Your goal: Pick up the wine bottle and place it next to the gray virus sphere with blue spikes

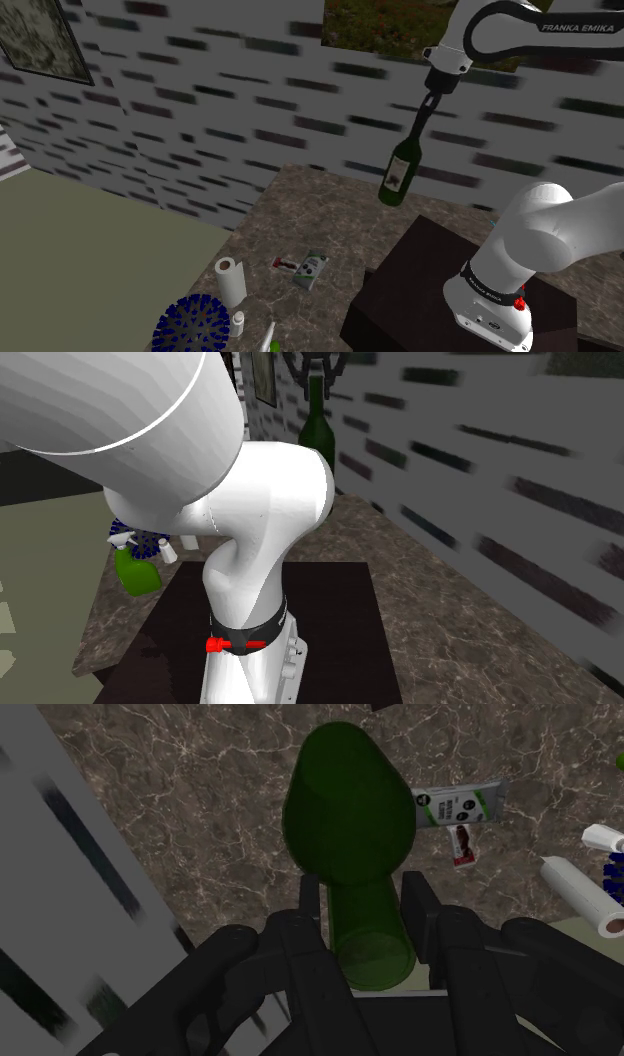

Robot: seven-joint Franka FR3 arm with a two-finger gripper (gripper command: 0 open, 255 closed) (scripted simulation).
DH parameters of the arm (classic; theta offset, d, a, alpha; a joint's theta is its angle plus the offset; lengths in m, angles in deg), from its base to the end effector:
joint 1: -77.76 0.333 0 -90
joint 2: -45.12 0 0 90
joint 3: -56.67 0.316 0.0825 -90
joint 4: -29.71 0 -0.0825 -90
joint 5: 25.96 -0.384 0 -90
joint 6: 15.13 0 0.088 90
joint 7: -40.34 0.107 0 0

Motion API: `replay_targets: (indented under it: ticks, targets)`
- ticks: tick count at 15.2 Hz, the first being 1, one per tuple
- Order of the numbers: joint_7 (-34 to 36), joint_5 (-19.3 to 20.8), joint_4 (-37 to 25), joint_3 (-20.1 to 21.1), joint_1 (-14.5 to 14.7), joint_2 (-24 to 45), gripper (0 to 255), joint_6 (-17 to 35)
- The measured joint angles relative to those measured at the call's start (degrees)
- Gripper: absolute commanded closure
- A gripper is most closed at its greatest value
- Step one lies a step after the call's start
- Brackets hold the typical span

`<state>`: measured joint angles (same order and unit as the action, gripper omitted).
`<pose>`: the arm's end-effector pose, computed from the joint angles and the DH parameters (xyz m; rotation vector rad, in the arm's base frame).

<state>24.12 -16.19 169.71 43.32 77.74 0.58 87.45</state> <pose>0.3179 -0.1062 0.5578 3.0994 0.2080 0.1678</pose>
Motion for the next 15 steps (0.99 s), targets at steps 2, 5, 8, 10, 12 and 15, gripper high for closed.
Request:
replay_targets:
  ticks: [2,5,8,10,12,15]
  targets:
    - [-0.1,-0.19,-1.78,0.14,0.12,0.39,255,-1.4]
    - [-0.15,-0.5,-4.33,0.43,0.29,0.83,255,-3.5]
    - [-0.31,-0.76,-7.12,0.6,0.45,1.53,255,-5.59]
    - [-0.35,-0.92,-8.8,0.77,0.54,1.82,255,-6.99]
    - [-0.41,-1.09,-10.64,0.93,0.64,2.24,255,-8.41]
    - [2.59,-2.6,-10.52,3.9,1.43,1.3,255,-9.53]
